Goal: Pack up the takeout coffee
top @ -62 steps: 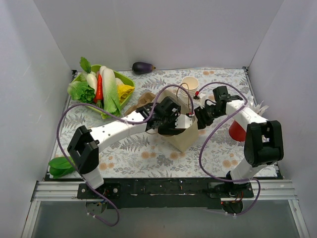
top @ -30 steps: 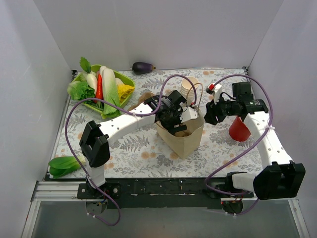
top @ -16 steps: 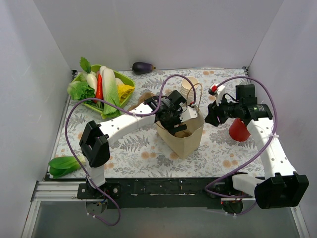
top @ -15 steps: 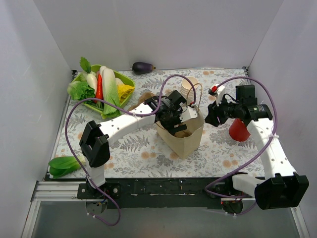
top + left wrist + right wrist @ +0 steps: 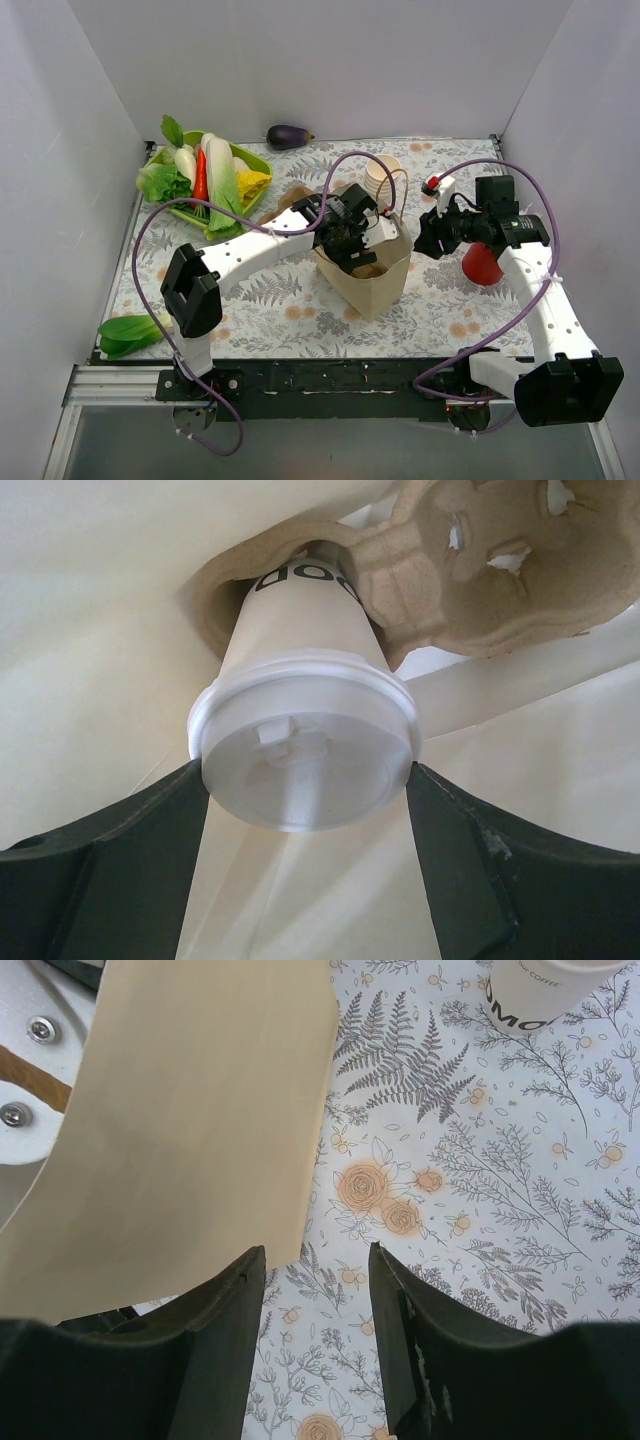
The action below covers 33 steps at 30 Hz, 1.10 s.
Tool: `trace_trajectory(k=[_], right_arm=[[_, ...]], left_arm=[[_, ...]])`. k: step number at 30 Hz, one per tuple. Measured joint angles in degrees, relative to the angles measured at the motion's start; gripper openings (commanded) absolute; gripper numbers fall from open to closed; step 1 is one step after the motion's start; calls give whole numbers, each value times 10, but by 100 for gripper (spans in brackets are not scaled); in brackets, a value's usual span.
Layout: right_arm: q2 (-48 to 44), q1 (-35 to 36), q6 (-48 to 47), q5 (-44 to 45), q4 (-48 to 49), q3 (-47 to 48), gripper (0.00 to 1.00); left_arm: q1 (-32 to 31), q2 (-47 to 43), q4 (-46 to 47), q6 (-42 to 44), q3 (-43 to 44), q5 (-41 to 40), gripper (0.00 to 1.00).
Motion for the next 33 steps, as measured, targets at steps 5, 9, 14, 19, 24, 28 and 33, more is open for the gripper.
trace_trajectory(k=[5, 9, 14, 19, 24, 28, 33], right_arm=[[0, -2, 2, 1, 0, 0, 54], [0, -2, 2, 2, 0, 0, 54], [0, -3, 2, 2, 0, 0, 54], [0, -3, 2, 2, 0, 0, 54], [0, -3, 2, 2, 0, 0, 54], [0, -3, 2, 2, 1, 0, 55], [6, -3, 2, 2, 2, 0, 55]], left_arm=[[0, 0, -5, -3, 0, -4, 10], [0, 0, -9, -5, 1, -5, 28], [0, 4, -18, -7, 8, -5, 47], [0, 14, -31, -13, 26, -4, 66], [0, 19, -46, -17, 40, -1, 84], [0, 20, -59, -21, 46, 6, 89], [0, 20, -74, -28, 65, 17, 93]])
